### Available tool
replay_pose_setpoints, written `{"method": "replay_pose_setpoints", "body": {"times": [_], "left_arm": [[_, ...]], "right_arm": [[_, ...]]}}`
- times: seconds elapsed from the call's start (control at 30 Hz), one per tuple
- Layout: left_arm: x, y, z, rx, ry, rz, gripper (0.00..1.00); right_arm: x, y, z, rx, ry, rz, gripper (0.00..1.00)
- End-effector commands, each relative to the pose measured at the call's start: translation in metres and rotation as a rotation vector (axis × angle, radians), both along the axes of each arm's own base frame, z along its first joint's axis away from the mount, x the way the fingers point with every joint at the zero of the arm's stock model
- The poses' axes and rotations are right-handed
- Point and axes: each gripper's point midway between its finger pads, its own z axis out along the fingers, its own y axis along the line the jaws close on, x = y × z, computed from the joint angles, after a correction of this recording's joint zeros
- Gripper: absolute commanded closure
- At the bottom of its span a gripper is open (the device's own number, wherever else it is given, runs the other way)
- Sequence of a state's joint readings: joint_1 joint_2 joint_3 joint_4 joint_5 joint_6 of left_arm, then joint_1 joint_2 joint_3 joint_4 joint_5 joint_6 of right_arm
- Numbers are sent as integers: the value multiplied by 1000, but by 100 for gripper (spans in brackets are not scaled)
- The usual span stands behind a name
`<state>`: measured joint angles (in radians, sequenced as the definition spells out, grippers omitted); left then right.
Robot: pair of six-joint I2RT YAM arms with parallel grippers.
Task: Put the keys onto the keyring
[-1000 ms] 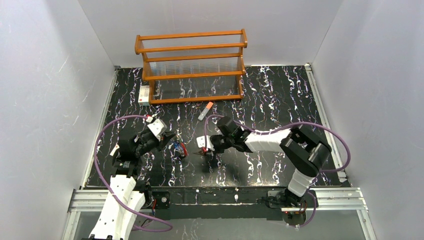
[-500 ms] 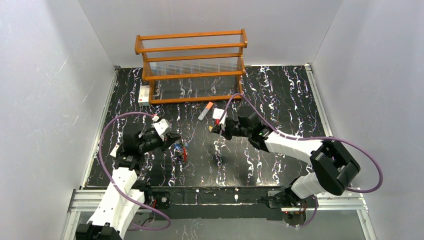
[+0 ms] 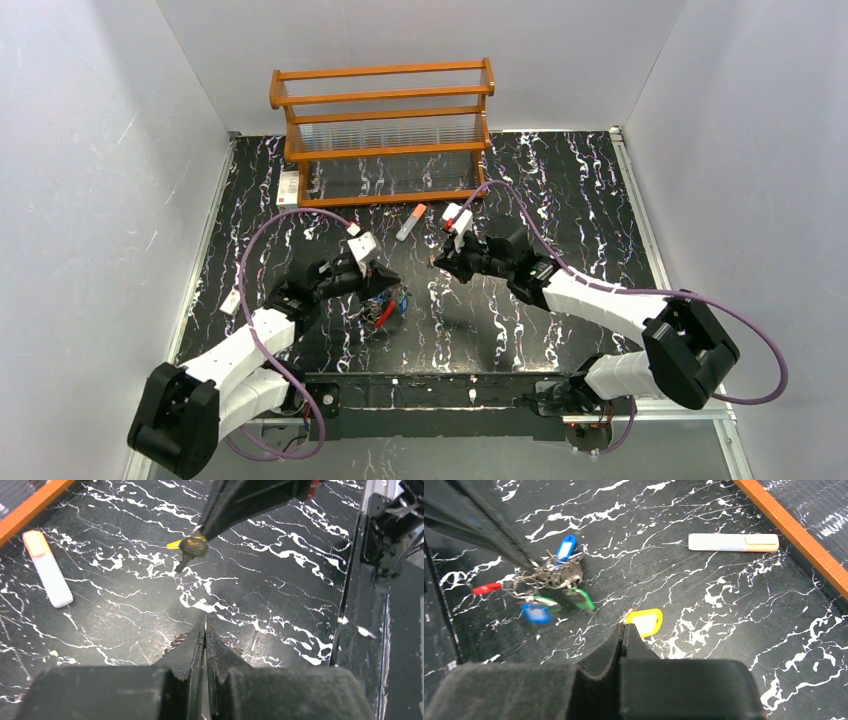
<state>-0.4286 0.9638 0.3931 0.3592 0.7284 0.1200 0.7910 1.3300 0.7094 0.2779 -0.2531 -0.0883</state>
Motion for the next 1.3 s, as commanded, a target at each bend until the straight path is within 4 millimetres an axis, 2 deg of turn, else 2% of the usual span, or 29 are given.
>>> {"method": "replay_pose_setpoints", "body": {"times": [0.0,0.13,0.4,0.63,0.93,1.27], "left_arm": [[13,-11,11,-126,38,101,100],[17,-10,9,-191,100,189,100],[27,10,7,-259,140,372,100],[16,2,17,-254,95,277,100],[-5,-13,14,-174,67,78,100],[-29,-5,-1,11,-100,-113,100]], "right_arm": [[-12,-3,11,53,25,18,99],[-19,-5,12,61,28,35,99],[-34,1,17,86,25,139,99],[-41,12,23,99,33,219,99],[-53,21,27,121,102,304,99],[-65,33,25,101,192,423,99]]}}
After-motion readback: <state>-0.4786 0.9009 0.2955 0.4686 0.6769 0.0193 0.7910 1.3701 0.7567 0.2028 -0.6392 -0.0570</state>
